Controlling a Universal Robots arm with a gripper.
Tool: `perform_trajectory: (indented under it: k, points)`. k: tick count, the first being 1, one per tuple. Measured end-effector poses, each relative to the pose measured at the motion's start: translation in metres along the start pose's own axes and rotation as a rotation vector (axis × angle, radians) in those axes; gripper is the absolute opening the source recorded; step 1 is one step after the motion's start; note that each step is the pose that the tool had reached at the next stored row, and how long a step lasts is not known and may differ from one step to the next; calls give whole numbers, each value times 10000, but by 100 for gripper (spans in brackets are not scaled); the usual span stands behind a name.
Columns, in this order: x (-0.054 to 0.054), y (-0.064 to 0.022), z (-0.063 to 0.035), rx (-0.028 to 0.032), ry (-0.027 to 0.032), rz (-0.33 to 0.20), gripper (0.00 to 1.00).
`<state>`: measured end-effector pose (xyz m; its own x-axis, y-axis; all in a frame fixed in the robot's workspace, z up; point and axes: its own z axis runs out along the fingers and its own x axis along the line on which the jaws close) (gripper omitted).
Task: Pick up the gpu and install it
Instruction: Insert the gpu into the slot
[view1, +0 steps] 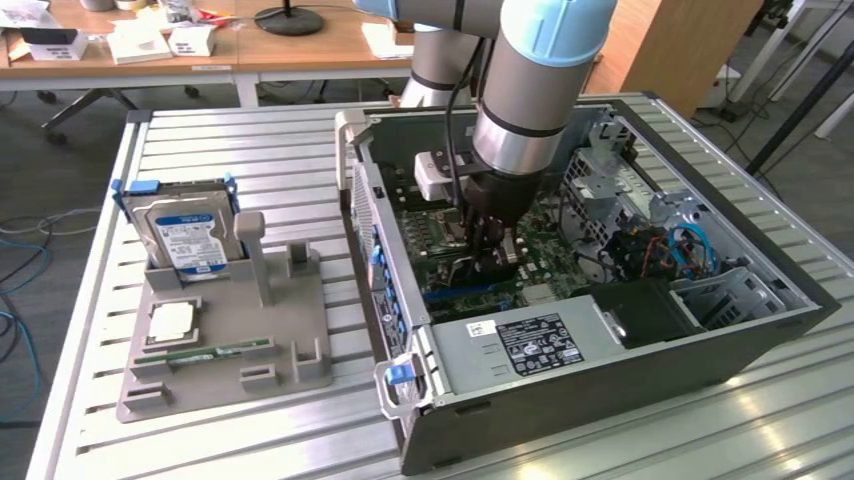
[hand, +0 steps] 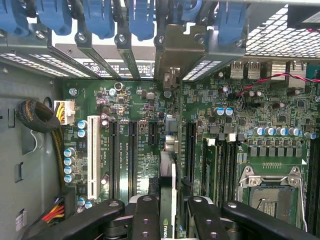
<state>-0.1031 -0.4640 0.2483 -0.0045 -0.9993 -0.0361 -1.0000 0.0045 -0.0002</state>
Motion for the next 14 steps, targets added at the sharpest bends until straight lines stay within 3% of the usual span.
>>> perform_trajectory:
  k: [1, 3, 4, 10, 14]
  points:
    - [0, 0, 0, 0, 0, 0, 33]
    - [0, 0, 0, 0, 0, 0, 33]
    - [0, 0, 0, 0, 0, 0, 39]
    - [0, 0, -9, -1, 0, 0, 39]
    - [-4, 0, -107, 0, 0, 0, 39]
